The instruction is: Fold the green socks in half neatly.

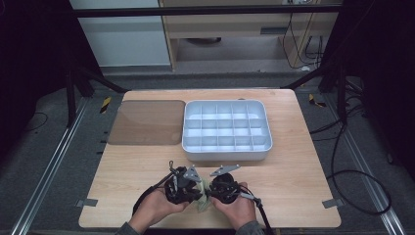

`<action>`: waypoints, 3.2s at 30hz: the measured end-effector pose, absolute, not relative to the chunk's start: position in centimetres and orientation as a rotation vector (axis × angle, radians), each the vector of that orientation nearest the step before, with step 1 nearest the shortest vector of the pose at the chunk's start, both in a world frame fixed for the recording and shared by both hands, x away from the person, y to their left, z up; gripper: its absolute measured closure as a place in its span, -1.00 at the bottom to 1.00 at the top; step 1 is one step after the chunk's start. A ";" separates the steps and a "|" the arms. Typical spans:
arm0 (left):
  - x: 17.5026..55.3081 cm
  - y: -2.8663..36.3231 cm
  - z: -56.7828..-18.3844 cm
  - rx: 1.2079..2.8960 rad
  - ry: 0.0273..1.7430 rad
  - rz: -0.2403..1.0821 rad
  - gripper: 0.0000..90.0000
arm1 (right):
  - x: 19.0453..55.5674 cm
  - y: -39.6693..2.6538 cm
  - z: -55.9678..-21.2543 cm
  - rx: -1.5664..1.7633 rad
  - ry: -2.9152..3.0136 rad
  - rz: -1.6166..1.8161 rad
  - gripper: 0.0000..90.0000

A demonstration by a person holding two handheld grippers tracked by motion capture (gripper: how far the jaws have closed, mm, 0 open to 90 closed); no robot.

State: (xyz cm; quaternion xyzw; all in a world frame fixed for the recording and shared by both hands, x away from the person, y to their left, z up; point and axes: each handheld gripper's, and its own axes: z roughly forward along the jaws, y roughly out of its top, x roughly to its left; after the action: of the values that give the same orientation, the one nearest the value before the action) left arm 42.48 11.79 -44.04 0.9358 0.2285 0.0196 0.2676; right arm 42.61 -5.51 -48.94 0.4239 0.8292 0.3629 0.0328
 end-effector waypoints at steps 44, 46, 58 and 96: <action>42.7 8.4 -45.0 2.621 0.542 0.074 0.88 | 41.2 -11.0 -48.9 1.391 2.498 1.177 0.56; 42.8 8.3 -45.2 2.620 0.545 0.062 0.88 | 41.1 -11.3 -48.9 1.396 2.494 1.179 0.56; 43.3 7.8 -45.7 2.610 0.559 0.030 0.87 | 41.2 -12.3 -48.7 1.416 2.458 1.185 0.53; 42.5 8.1 -45.5 2.573 0.561 0.085 0.78 | 41.9 -13.1 -47.7 1.433 2.418 1.147 0.26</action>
State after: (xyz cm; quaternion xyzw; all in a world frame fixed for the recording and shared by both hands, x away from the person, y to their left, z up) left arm 42.52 8.09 -45.49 0.9453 0.2063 0.0311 0.2507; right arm 41.88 -13.08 -47.65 0.4715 0.7954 0.3773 0.0529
